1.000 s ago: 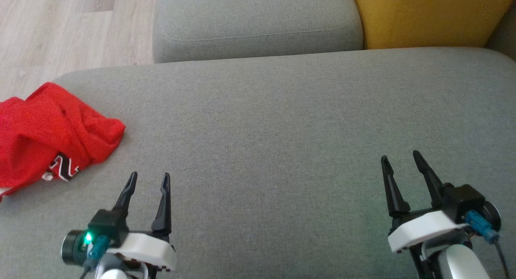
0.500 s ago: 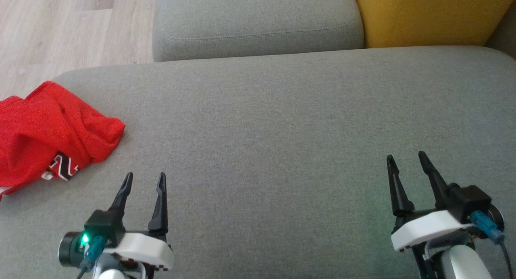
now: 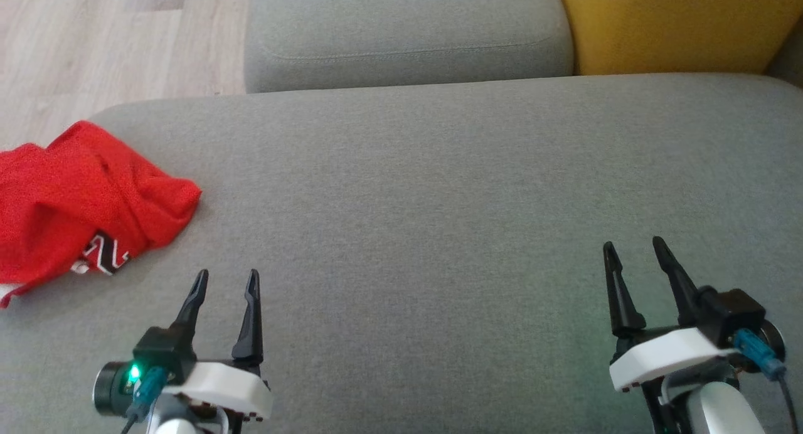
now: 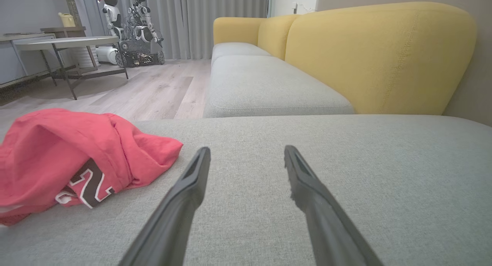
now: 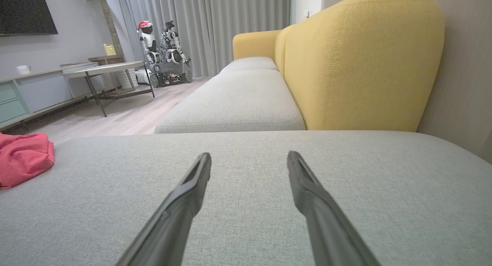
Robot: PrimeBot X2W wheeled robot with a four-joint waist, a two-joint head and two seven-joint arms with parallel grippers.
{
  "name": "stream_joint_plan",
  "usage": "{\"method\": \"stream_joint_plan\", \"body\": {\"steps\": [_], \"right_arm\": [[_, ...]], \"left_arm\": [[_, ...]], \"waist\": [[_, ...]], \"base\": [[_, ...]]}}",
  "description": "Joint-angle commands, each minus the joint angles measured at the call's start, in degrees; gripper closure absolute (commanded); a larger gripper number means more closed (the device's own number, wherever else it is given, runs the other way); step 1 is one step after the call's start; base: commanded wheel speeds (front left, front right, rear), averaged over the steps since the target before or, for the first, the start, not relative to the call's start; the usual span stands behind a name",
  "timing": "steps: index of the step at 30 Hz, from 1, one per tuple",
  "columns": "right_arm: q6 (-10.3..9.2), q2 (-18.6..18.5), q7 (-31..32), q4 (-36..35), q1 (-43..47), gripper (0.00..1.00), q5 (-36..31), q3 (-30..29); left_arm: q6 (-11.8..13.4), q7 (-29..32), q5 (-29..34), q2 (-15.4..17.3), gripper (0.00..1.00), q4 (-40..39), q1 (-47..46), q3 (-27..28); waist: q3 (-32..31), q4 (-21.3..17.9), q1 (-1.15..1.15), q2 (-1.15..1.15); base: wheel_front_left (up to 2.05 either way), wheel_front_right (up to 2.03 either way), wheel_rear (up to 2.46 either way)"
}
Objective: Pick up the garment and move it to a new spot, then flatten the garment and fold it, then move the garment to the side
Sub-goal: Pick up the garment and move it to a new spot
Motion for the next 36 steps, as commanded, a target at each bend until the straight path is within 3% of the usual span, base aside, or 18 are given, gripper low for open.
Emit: {"method": "stream_joint_plan", "body": {"steps": [1,19,36], "right_arm": [[-0.04,0.10,-0.28,-2.00,-1.03,0.00,-0.19,1.30],[-0.04,0.52,1.64,-5.81,-0.36,0.00,0.25,1.43],[-0.04,0.69,2.46,-6.84,0.27,0.00,0.02,1.59]], "left_arm": [[0.26,-0.70,-0.02,0.03,0.00,-1.73,-2.53,2.15],[1.06,-0.70,-0.52,-0.84,0.00,-3.88,-3.65,3.72],[0.42,-0.70,-0.09,-1.10,0.00,-5.09,-2.62,5.65]], "waist": [[0.01,0.68,0.00,0.00],[0.18,18.65,0.00,0.00],[0.84,22.28,0.00,0.00]], "base": [[0.00,0.00,0.00],[0.00,0.00,0.00],[0.00,0.00,0.00]]}}
